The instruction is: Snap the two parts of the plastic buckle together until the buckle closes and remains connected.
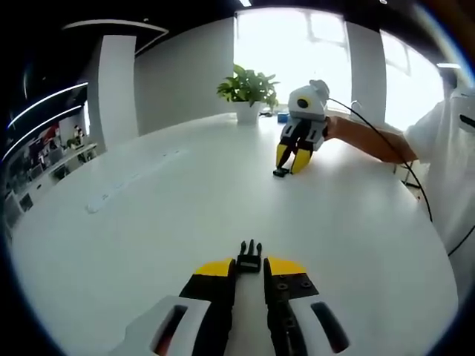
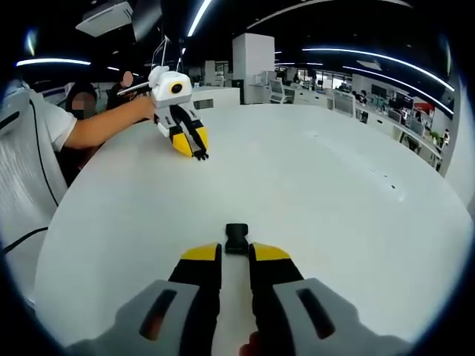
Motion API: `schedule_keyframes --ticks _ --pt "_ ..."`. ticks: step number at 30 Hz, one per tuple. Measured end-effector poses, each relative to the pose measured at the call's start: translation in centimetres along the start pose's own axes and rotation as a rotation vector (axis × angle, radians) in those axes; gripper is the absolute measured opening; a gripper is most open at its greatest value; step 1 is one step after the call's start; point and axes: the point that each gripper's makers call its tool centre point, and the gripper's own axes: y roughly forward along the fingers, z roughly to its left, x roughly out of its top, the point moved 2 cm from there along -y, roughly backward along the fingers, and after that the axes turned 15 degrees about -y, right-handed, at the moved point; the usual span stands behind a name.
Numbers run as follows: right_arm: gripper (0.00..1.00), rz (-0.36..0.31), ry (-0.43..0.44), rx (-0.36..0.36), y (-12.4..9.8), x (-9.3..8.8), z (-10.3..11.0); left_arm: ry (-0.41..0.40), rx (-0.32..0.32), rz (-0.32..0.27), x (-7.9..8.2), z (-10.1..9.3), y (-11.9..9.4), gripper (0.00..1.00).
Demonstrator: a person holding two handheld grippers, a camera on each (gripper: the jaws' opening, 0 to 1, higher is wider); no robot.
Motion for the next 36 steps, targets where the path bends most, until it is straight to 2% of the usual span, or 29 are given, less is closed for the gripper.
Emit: schedule_keyframes --ticks 21,26,31,36 --pt "0.12 -0.018 0.013 -0.034 0.0 -0.01 0.01 -0.016 0.006 -0.015 -0.12 0.1 -0.08 0.14" --pt "0.17 -0.016 -0.008 -0.007 0.06 0.19 0.29 -0.013 0.004 -0.014 -0.1 0.1 -0.08 0.14" --pt "0.17 -0.012 -0.02 0.007 0.1 0.2 0.48 -0.015 0.004 -0.015 -0.1 0.13 -0.11 0.14" --pt "0.17 -0.036 -0.04 0.035 0.2 0.16 0.28 -0.015 0.002 -0.016 -0.13 0.05 -0.13 0.14"
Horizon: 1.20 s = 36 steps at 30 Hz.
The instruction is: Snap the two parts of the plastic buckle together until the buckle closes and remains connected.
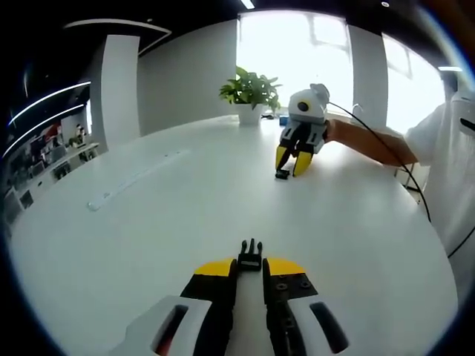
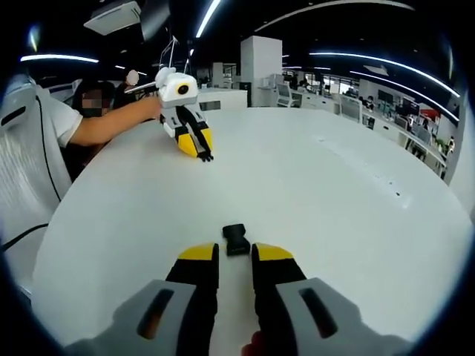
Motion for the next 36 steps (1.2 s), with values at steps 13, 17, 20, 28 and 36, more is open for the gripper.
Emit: schedule_keyframes --ticks 13,17,20,28,36 --pt "0.14 -0.016 -0.013 0.026 0.18 0.19 0.08 -0.003 -0.017 -0.006 -0.03 0.13 -0.01 0.13" --pt "0.13 -0.013 -0.006 0.021 0.17 0.1 -0.09 -0.003 -0.013 -0.006 -0.02 0.08 0.02 0.13" --pt "0.13 -0.017 -0.001 0.013 0.16 0.1 0.0 -0.003 -0.01 -0.004 -0.02 0.02 0.05 0.13" --pt "0.13 -0.033 0.012 -0.007 0.16 0.05 -0.23 -0.008 -0.006 -0.007 -0.04 -0.14 0.13 0.12" --pt "0.12 -0.034 0.015 -0.014 0.11 -0.01 -0.32 -0.008 0.001 -0.006 -0.07 -0.32 0.18 0.12"
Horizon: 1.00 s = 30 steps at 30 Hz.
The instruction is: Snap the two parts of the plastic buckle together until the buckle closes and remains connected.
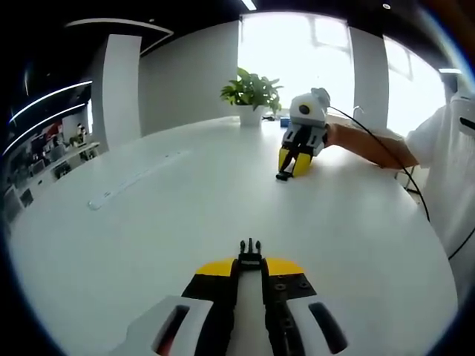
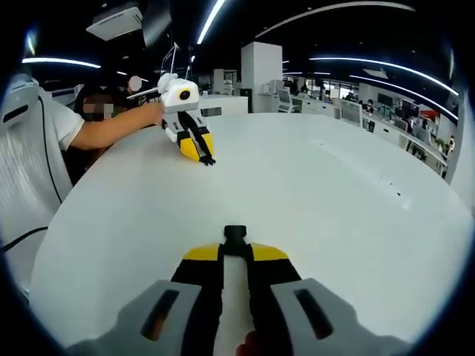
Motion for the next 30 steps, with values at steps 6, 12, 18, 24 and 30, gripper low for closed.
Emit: schedule_keyframes --ticks 6,12,18,24,30 --pt "0.12 -0.005 0.005 -0.006 0.04 -0.09 -0.16 0.005 0.017 0.009 0.03 -0.39 0.25 0.15" --pt "0.12 -0.005 0.006 -0.009 0.09 -0.04 -0.09 0.0 0.017 0.003 0.0 -0.49 0.29 0.15" --pt "0.12 -0.006 0.006 -0.013 0.15 -0.08 -0.14 -0.004 0.018 -0.004 0.11 -0.61 0.46 0.14" --pt "0.12 -0.005 0.001 -0.02 0.09 -0.08 -0.09 -0.01 0.023 -0.013 0.16 -0.53 0.47 0.13" --pt "0.12 -0.012 0.003 -0.022 0.0 0.01 0.27 -0.007 0.02 -0.031 0.08 -0.64 0.38 0.13"
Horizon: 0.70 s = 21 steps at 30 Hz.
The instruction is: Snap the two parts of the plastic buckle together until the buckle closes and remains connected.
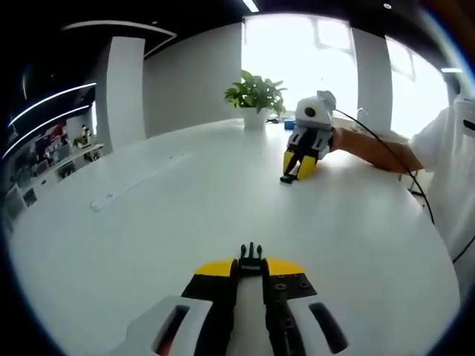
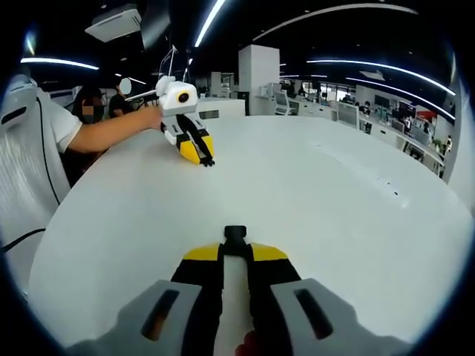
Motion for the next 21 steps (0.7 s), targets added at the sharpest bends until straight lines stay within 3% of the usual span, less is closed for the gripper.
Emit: schedule_keyframes --ticks 21 --pt "0.12 0.001 -0.004 0.007 0.1 0.2 0.3 0.01 -0.028 -0.019 -0.4 -1.5 -0.1 0.12"
